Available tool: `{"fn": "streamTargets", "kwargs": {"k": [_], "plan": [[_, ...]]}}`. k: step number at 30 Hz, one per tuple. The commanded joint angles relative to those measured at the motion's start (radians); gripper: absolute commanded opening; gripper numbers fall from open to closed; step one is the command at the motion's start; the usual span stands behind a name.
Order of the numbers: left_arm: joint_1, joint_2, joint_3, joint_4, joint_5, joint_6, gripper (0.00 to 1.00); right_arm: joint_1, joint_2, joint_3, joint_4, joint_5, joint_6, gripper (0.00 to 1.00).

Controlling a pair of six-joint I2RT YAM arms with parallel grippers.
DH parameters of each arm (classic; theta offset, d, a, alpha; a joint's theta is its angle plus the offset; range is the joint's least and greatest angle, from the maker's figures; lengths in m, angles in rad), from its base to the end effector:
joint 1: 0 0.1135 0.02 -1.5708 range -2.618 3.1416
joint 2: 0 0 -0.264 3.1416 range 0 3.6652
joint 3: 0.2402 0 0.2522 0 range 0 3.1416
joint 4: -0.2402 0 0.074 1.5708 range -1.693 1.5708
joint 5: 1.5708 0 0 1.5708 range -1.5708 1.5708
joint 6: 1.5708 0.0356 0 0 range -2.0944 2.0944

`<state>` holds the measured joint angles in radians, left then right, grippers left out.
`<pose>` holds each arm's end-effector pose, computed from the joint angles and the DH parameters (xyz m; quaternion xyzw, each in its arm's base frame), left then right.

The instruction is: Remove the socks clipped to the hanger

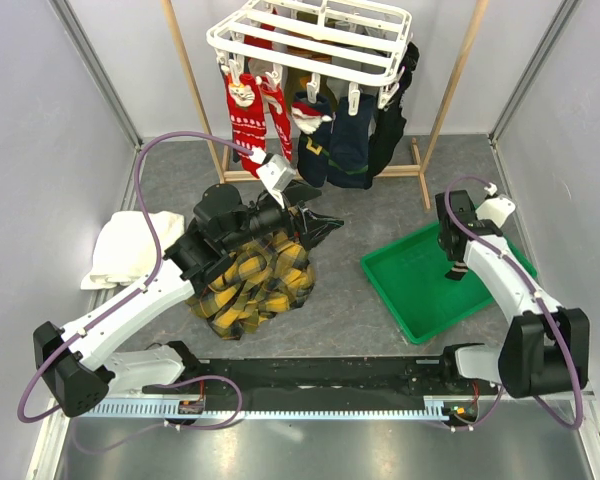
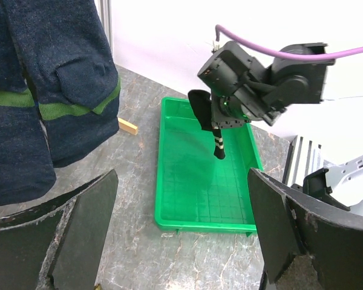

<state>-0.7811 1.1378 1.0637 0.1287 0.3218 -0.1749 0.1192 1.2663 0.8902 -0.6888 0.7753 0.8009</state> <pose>0.1807 -0.1950 0.4007 0.3136 0.6130 -0.4275 0.5858 0.2402 0.0037 0.2442 0.3888 0.8131 -0.2251 0.3701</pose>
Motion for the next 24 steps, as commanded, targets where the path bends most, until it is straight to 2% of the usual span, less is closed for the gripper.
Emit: {"fn": "streamTargets", "kwargs": {"k": [1, 3, 5, 8, 9, 12, 14, 16, 19, 21, 22, 24], "plan": [[-0.004, -0.018, 0.001, 0.022, -0.01, 0.031, 0.95, -0.05, 0.05, 0.004, 0.057, 0.004, 0.018, 0.1], [-0.004, -0.018, 0.001, 0.022, -0.009, 0.032, 0.95, -0.059, 0.059, 0.006, 0.057, -0.004, 0.017, 0.11], [-0.004, -0.019, 0.002, 0.022, -0.007, 0.032, 0.95, -0.072, 0.054, 0.007, 0.055, -0.027, -0.002, 0.19], [-0.004, -0.024, 0.001, 0.023, -0.007, 0.031, 0.95, -0.075, 0.024, 0.026, 0.055, -0.066, -0.057, 0.34], [-0.004, -0.024, 0.002, 0.023, -0.004, 0.031, 0.95, -0.075, 0.015, 0.041, 0.055, -0.08, -0.072, 0.44], [-0.004, -0.024, 0.002, 0.023, -0.003, 0.031, 0.95, -0.075, -0.021, 0.076, 0.049, -0.117, -0.1, 0.55], [-0.004, -0.026, 0.002, 0.023, -0.003, 0.031, 0.95, -0.075, -0.044, 0.098, 0.049, -0.142, -0.12, 0.56], [-0.004, -0.027, 0.002, 0.023, -0.003, 0.032, 0.95, -0.075, -0.054, 0.13, 0.08, -0.217, -0.207, 0.56], [-0.004, -0.027, 0.001, 0.025, -0.001, 0.031, 0.95, -0.073, -0.082, 0.154, 0.208, -0.459, -0.37, 0.6], [-0.004, -0.029, -0.001, 0.026, 0.002, 0.031, 0.95, -0.073, -0.117, 0.151, 0.327, -0.61, -0.432, 0.61], [-0.004, -0.029, -0.001, 0.028, 0.003, 0.031, 0.95, -0.073, -0.128, 0.148, 0.365, -0.771, -0.465, 0.61], [-0.004, -0.026, -0.002, 0.029, 0.003, 0.029, 0.95, -0.073, -0.163, 0.119, 0.505, -0.913, -0.468, 0.64]]}}
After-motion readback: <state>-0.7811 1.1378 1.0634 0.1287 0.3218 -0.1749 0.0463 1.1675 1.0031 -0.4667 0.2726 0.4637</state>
